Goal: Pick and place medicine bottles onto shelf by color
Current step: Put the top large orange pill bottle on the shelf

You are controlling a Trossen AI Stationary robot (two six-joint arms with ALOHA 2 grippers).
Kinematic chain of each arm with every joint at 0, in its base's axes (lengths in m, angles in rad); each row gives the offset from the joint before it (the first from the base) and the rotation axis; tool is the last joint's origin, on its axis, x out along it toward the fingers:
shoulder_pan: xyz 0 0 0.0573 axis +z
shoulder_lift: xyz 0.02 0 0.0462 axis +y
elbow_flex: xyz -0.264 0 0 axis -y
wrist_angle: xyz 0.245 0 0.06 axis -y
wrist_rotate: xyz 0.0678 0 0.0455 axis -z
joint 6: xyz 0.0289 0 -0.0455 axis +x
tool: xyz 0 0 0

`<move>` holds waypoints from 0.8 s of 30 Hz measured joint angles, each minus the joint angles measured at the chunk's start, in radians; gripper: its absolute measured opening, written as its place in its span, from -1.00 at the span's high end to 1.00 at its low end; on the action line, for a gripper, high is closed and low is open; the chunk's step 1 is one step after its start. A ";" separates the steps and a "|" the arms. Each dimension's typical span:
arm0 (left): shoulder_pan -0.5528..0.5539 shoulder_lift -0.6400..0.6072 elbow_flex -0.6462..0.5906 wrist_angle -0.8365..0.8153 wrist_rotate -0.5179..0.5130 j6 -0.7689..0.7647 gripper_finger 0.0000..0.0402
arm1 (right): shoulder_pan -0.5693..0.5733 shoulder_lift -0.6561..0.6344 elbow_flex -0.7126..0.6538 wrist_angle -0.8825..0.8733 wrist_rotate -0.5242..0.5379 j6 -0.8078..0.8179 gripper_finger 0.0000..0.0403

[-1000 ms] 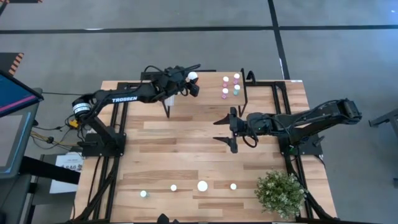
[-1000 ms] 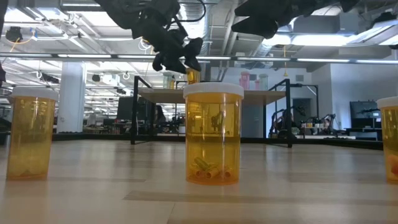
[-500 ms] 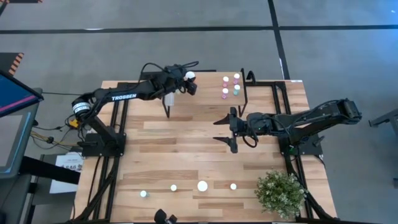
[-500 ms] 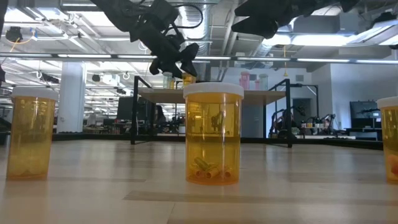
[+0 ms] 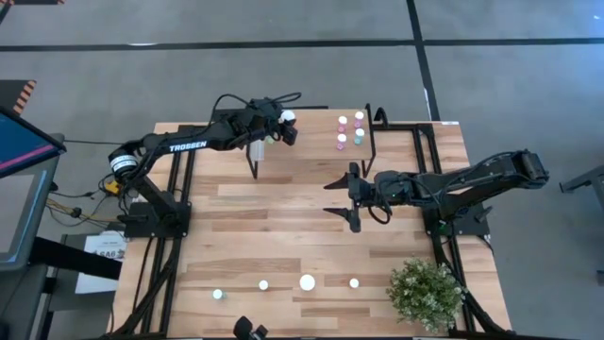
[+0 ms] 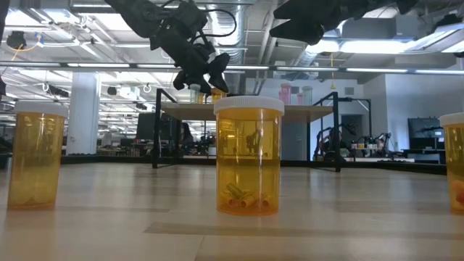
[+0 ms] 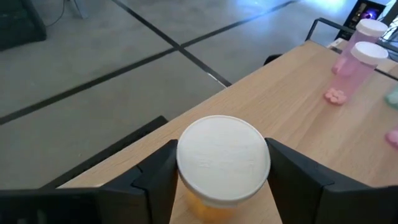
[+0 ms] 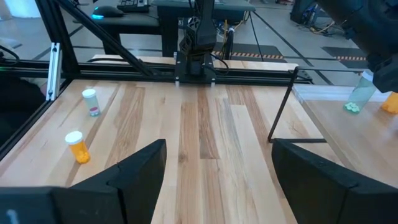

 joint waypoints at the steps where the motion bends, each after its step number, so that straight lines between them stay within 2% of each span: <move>1: 0.000 0.000 0.000 -0.002 0.000 0.000 0.02 | 0.000 0.000 0.000 0.000 0.000 0.000 -0.54; 24: 0.000 -0.001 0.000 0.046 0.026 0.018 -0.30 | 0.000 0.000 0.000 0.000 0.000 0.000 -0.54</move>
